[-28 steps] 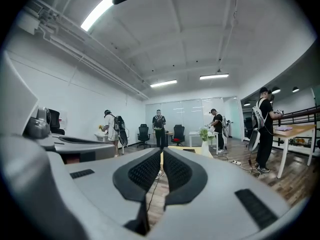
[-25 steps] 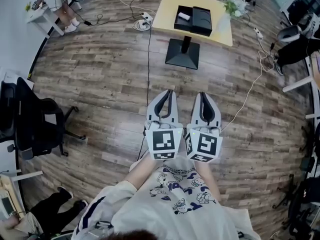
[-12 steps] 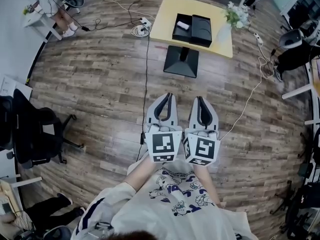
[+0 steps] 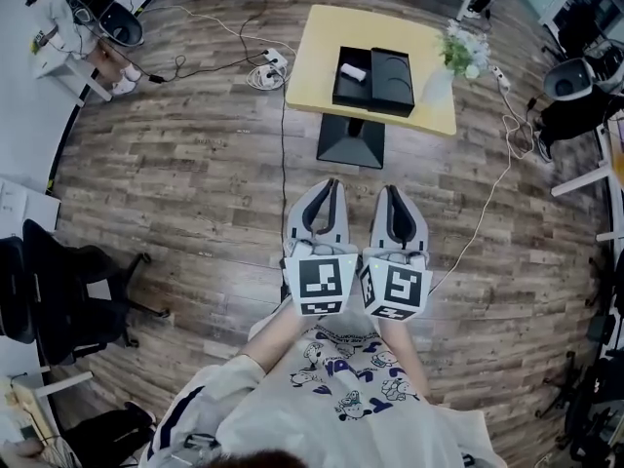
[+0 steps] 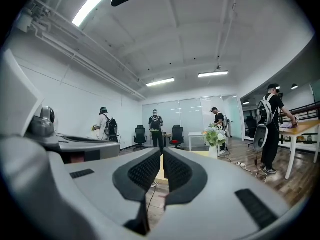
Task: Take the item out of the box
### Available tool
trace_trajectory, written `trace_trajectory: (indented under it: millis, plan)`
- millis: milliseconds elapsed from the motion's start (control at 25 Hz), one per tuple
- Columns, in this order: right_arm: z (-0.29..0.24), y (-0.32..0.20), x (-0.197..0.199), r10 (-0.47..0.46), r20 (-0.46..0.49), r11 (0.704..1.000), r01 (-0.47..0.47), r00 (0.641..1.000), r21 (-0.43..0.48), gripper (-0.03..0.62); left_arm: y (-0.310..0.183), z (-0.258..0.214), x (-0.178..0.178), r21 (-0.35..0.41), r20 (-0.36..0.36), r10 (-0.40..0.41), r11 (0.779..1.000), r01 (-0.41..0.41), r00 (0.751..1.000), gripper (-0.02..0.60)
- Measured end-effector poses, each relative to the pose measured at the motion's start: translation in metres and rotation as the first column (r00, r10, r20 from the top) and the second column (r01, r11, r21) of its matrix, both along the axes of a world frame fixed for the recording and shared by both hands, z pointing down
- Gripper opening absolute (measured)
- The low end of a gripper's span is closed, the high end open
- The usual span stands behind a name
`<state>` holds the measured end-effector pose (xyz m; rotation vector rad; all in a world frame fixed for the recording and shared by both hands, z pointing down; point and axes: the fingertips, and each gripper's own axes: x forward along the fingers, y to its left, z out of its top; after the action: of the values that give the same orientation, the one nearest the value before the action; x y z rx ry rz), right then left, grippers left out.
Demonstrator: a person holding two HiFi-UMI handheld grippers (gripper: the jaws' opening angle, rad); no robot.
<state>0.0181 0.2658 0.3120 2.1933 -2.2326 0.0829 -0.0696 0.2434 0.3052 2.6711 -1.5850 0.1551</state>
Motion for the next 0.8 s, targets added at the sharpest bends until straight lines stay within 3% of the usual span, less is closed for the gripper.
trace_trajectory:
  millis: [800]
  plan:
    - [0.024,-0.118,0.026,-0.018,0.01,0.997,0.019,1.0,-0.075,0.037,-0.114,0.025,0.013,-0.077,0.015,-0.05,0.996,0.051,0.999,0.025]
